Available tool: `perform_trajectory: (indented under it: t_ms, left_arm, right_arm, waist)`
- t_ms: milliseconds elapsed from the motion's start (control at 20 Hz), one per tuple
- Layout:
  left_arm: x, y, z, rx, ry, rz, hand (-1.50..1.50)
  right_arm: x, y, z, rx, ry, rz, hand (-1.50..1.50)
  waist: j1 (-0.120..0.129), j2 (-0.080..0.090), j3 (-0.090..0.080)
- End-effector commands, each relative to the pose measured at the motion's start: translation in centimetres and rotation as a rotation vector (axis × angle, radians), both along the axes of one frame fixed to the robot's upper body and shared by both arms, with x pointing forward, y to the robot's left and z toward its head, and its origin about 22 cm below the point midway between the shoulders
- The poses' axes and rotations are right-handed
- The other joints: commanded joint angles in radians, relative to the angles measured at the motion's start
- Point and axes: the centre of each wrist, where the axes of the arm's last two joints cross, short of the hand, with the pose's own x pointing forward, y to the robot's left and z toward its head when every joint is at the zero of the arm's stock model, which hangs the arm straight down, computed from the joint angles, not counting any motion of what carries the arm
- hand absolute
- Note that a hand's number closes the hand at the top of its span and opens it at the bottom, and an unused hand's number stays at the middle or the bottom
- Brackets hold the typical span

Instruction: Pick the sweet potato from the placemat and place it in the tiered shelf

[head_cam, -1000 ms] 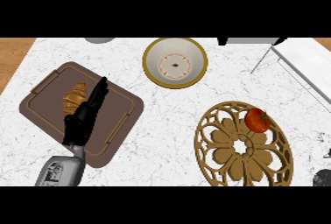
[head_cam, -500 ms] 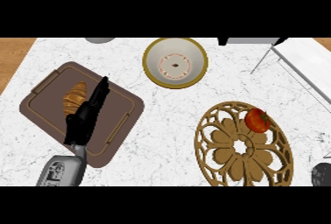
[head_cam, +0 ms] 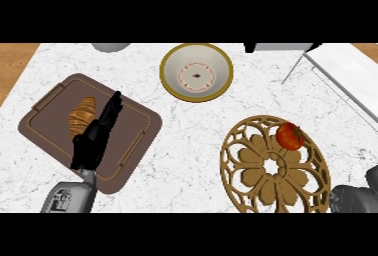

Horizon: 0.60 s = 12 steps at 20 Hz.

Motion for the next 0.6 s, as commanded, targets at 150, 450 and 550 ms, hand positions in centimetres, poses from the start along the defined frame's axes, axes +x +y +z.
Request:
perform_trajectory:
  t_ms: [150,450,550]
  left_arm:
    - [0.3,1.2,0.4,0.0,-0.009,0.038,0.0]
    - [0.3,0.1,-0.1,0.011,0.001,0.022,0.0]
    - [0.7,1.3,0.7,-0.004,0.001,0.019,0.0]
  right_arm:
    - [-7.7,3.1,-0.5,0.247,-0.01,-0.006,-1.5]
    - [-14.4,5.5,-1.6,0.299,0.075,0.02,-1.5]
    - [-16.6,6.8,-1.4,0.298,0.041,0.03,-1.5]
  waist:
    - [-0.022,-0.01,0.0]
    - [-0.004,-0.006,-0.001]
    - [-0.005,-0.009,-0.004]
